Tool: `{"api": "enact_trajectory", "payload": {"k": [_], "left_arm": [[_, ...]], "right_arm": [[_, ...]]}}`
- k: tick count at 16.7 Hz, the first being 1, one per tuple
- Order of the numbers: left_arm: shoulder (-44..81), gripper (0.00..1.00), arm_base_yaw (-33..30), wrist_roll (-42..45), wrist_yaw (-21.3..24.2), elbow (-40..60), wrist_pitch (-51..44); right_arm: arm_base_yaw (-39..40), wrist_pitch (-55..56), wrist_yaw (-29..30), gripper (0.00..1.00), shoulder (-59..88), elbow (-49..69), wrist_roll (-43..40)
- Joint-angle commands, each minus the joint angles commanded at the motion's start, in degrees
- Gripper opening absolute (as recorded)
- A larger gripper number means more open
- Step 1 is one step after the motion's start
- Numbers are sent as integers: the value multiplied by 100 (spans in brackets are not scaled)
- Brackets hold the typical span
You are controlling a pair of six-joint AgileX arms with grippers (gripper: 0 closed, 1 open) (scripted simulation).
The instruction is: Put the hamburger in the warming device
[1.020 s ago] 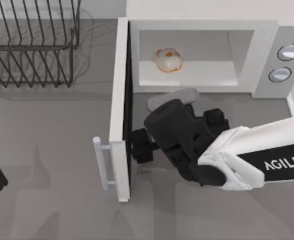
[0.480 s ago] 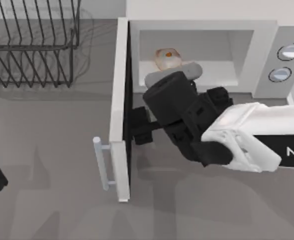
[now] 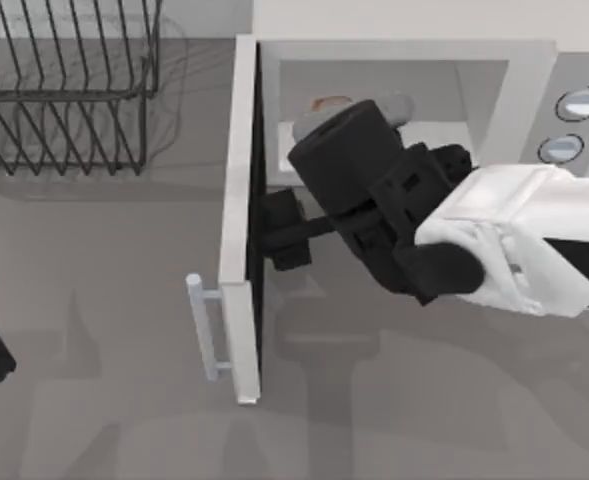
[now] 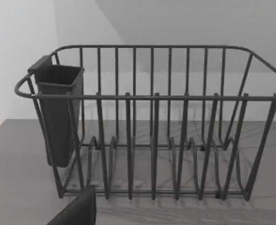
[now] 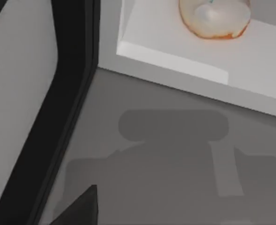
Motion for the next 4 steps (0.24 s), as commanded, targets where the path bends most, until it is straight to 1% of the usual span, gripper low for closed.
{"api": "enact_trajectory", "payload": {"k": [4], "left_arm": [[0, 100, 0, 0, 0, 0, 0]], "right_arm": [[2, -132, -4, 100, -42, 41, 1]]}}
